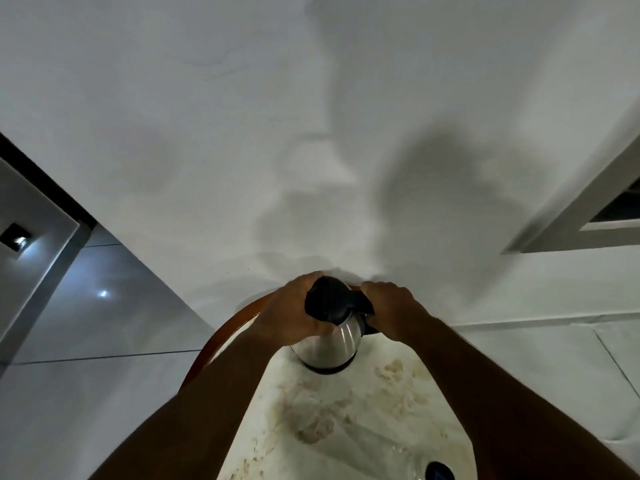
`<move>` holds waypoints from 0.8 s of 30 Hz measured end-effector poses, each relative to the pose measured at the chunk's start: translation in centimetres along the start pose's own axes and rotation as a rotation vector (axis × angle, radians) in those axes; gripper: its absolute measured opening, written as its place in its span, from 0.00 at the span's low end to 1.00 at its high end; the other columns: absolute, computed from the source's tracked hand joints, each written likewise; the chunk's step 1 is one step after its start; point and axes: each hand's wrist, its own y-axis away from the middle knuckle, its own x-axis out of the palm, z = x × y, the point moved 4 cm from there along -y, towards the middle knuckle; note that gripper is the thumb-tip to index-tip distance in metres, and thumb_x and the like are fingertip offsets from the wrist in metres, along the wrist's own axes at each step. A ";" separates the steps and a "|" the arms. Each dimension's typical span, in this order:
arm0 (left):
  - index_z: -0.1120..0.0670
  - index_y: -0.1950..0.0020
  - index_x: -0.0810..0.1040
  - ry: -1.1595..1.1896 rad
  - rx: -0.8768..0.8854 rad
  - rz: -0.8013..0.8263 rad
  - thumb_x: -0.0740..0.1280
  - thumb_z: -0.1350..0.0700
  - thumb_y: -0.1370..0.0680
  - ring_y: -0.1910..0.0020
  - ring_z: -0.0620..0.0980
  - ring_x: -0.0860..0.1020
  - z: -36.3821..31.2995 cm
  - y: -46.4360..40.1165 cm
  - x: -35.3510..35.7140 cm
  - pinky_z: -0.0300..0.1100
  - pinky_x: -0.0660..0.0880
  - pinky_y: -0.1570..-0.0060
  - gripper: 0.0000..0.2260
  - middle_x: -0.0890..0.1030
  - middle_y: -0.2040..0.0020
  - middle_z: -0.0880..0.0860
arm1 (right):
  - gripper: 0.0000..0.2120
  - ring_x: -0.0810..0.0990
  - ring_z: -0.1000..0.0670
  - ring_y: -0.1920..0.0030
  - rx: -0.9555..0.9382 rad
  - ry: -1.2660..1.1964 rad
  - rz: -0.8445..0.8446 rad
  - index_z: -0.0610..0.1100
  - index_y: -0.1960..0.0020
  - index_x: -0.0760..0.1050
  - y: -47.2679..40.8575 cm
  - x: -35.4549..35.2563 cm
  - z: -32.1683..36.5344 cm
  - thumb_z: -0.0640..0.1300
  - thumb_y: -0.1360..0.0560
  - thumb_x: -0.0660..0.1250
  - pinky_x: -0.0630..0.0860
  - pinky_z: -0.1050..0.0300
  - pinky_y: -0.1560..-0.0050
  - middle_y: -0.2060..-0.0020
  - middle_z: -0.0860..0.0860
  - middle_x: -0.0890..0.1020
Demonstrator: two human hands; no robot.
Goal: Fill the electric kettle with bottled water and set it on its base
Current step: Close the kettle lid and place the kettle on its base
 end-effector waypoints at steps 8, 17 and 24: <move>0.45 0.30 0.67 -0.020 0.048 -0.009 0.80 0.50 0.38 0.39 0.43 0.71 -0.8 0.5 1.9 0.34 0.67 0.43 0.40 0.75 0.37 0.44 | 0.12 0.78 0.41 0.54 0.100 0.004 0.048 0.45 0.48 0.69 1.8 0.9 -1.2 0.43 0.29 0.67 0.70 0.53 0.57 0.50 0.45 0.78; 0.46 0.27 0.65 0.035 -0.038 0.014 0.81 0.48 0.38 0.33 0.49 0.71 1.6 0.9 0.8 0.41 0.69 0.35 0.43 0.74 0.32 0.47 | 0.12 0.78 0.41 0.49 0.125 -0.110 -0.089 0.41 0.44 0.70 1.3 0.9 0.6 0.41 0.26 0.64 0.75 0.48 0.49 0.49 0.43 0.78; 0.44 0.24 0.57 0.004 -0.031 0.022 0.78 0.41 0.37 0.27 0.49 0.64 2.3 0.6 1.1 0.38 0.60 0.36 0.48 0.65 0.25 0.48 | 0.36 0.66 0.40 0.31 0.190 -0.218 -0.094 0.38 0.26 0.52 3.4 2.3 -0.8 0.43 0.26 0.68 0.64 0.51 0.33 0.28 0.39 0.63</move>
